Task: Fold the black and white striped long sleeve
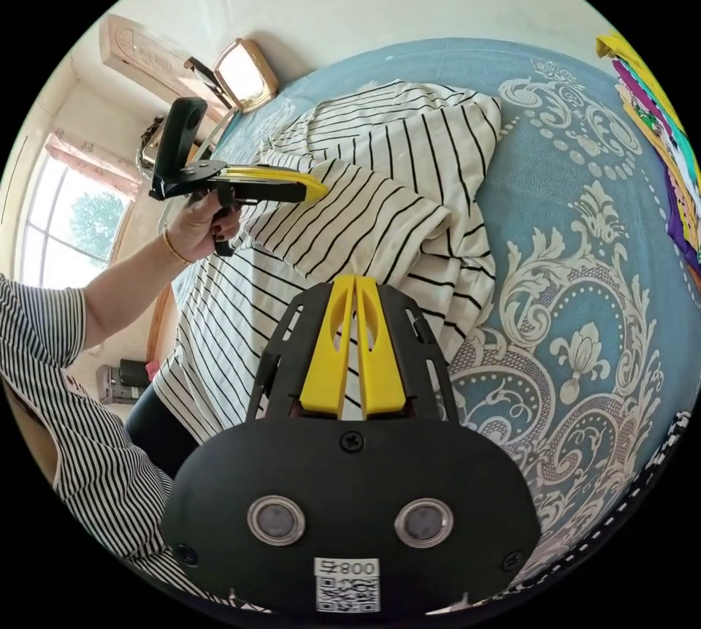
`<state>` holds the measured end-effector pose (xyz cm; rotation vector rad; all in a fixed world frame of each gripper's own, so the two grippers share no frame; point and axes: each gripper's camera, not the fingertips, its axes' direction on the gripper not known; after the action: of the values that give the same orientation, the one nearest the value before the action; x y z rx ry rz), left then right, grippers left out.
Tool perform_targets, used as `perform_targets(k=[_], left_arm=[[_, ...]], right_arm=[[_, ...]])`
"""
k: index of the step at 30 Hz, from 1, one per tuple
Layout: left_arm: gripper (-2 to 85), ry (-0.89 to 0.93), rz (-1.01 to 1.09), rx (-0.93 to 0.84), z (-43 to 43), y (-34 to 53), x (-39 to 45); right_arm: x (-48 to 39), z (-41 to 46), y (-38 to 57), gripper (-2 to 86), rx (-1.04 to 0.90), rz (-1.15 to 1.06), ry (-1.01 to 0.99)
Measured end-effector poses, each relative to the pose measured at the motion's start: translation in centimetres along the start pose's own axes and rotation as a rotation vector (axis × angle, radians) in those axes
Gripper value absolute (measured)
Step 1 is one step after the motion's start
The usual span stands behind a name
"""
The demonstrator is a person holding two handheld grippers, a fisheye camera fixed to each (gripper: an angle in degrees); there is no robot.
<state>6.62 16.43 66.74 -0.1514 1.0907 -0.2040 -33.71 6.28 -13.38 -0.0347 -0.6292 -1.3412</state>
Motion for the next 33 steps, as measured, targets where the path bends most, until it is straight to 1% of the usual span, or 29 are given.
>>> perform_targets(k=[2, 4, 5, 6, 7, 9, 10, 12, 14, 16, 19, 22, 24, 27, 28, 29, 30, 31, 33], left_arm=[[0.5, -0.049, -0.080, 0.106, -3.4, 2.6, -1.5], [0.4, -0.122, -0.176, 0.134, -5.1, 4.9, -3.3], [0.3, -0.181, -0.244, 0.118, -5.8, 6.3, -4.8], [0.3, -0.216, -0.278, 0.101, -6.0, 7.0, -5.5], [0.3, -0.270, -0.358, 0.052, -6.2, 8.5, -7.1], [0.2, -0.196, -0.385, 0.087, -7.1, 10.5, -8.5], [0.2, -0.184, -0.415, 0.096, -8.0, 11.5, -8.9], [0.2, -0.208, -0.397, 0.132, -9.5, 12.9, -8.6], [0.2, -0.209, -0.404, 0.188, -11.2, 15.0, -8.5], [0.2, -0.202, -0.442, 0.206, -12.0, 16.9, -8.9], [0.2, -0.184, -0.514, 0.220, -13.0, 20.4, -9.8], [0.2, -0.206, -0.587, 0.163, -13.7, 23.6, -10.9], [0.2, -0.182, -0.583, 0.204, -14.6, 25.4, -11.0], [0.2, -0.211, -0.592, 0.218, -16.1, 27.8, -11.3], [0.1, -0.201, -0.605, 0.191, -16.1, 28.6, -11.8], [0.1, -0.185, -0.616, 0.153, -15.8, 29.3, -12.4], [0.1, -0.179, -0.615, 0.161, -16.0, 29.7, -12.5], [0.1, -0.182, -0.626, 0.188, -16.6, 30.5, -12.5], [0.1, -0.209, -0.610, 0.231, -17.9, 31.6, -12.2]], right_arm=[[-0.6, -0.2, 0.2, 0.1, 0.013, 0.003, 0.009], [-1.2, -0.8, 0.3, 0.1, 0.067, 0.005, 0.045], [-1.5, -1.2, 0.4, 0.1, 0.112, 0.020, 0.078], [-1.6, -1.3, 0.3, 0.1, 0.123, 0.027, 0.084], [-1.6, -1.2, 0.1, 0.1, 0.121, 0.039, 0.082], [-1.3, 0.0, -0.1, 0.1, 0.072, 0.072, 0.078], [-1.1, -0.3, 0.1, 0.1, 0.100, 0.092, 0.050], [-1.2, -0.7, 0.2, 0.1, 0.109, 0.101, 0.043], [-1.9, -1.8, 0.5, 0.1, 0.161, 0.120, 0.102], [-2.4, -2.4, 0.6, 0.0, 0.196, 0.128, 0.131], [-2.6, -2.1, 0.2, 0.0, 0.189, 0.153, 0.131], [-2.7, -1.9, -0.1, 0.1, 0.169, 0.173, 0.128], [-2.8, -2.4, 0.0, 0.1, 0.172, 0.184, 0.114], [-4.2, -4.5, 0.4, 0.1, 0.242, 0.174, 0.157], [-4.7, -5.1, 0.5, 0.1, 0.274, 0.168, 0.179], [-4.8, -5.0, 0.4, 0.1, 0.271, 0.173, 0.187], [-4.7, -4.6, 0.2, 0.0, 0.244, 0.177, 0.182], [-4.3, -3.5, -0.2, 0.0, 0.162, 0.191, 0.158], [-4.4, -4.5, 0.2, 0.0, 0.195, 0.204, 0.139]])
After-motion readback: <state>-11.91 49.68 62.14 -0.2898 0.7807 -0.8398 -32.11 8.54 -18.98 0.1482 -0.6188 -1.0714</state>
